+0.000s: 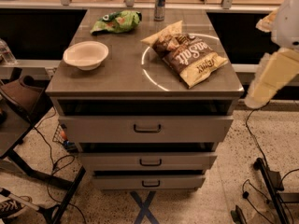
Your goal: Place brown chip bag into paper bowl
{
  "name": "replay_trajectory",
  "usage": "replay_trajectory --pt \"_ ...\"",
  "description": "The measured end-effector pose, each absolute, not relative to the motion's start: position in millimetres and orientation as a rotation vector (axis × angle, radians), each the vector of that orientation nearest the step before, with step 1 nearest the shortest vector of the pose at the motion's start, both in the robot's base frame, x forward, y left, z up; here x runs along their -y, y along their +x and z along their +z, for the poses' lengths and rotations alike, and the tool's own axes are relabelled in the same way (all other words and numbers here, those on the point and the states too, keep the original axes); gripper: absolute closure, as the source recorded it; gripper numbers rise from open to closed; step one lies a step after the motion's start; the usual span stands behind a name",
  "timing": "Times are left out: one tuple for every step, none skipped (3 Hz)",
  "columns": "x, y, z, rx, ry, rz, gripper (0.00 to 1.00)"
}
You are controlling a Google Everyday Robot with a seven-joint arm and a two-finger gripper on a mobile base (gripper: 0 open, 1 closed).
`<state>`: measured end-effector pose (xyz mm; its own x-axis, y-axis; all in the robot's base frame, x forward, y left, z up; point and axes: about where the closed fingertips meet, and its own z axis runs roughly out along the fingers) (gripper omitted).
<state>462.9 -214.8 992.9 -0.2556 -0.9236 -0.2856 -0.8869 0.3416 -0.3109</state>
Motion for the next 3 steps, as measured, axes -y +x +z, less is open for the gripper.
replay_trajectory --pt "226.6 524.3 979.3 -2.260 -1.289 0.020 0.00" --pt "231.8 562.6 970.6 -2.306 -1.075 0.098 0.00" --pt "218.9 617.1 955.9 -2.288 -0.934 0.116 0.00"
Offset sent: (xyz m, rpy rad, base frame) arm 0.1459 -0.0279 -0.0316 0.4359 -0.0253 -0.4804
